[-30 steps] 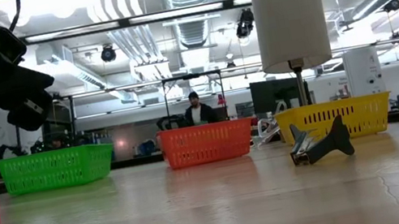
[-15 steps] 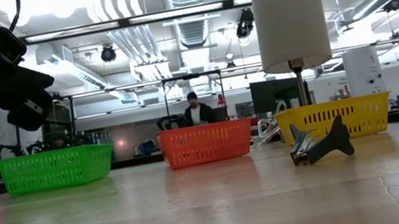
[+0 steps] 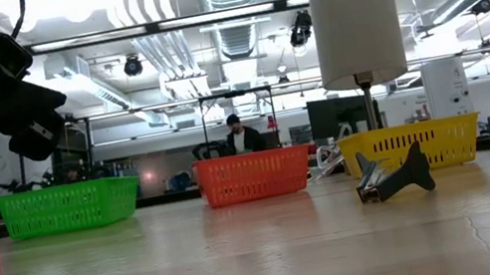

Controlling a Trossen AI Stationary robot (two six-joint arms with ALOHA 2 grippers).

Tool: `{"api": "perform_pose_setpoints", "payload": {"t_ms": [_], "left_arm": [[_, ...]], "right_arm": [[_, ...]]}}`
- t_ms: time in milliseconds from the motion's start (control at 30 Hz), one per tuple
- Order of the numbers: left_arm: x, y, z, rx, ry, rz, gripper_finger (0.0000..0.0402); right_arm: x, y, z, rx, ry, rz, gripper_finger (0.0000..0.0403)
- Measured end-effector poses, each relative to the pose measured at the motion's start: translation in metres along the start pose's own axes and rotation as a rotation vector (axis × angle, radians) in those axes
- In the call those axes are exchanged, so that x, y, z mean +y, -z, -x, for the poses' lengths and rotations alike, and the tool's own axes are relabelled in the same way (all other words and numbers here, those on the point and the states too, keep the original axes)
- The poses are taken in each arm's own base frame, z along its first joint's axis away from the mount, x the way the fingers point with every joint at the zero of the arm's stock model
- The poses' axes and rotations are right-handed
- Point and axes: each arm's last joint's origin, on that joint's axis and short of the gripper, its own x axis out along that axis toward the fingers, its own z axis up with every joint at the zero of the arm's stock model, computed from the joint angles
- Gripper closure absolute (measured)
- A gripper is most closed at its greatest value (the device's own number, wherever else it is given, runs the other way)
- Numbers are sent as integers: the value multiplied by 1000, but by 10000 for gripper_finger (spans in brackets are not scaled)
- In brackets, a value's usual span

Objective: Pick and place Stapler, Stapler remover, tape
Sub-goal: Put the right light blue staple remover into the green basket

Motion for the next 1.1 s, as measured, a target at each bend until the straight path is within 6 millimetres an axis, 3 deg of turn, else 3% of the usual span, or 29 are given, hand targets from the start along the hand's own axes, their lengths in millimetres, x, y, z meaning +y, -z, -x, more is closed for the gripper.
{"api": "perform_pose_setpoints", "payload": {"t_ms": [333, 700, 1100], "left_arm": [[0, 0, 0, 0, 0, -4, 392], [0, -4, 0, -30, -37, -87, 392], [-9, -33, 4, -339, -70, -73, 392]], "right_arm": [[5, -22, 23, -231, 16, 3, 395], [2, -48, 30, -376, 51, 10, 395], [-14, -98, 18, -460, 60, -13, 395]]}}
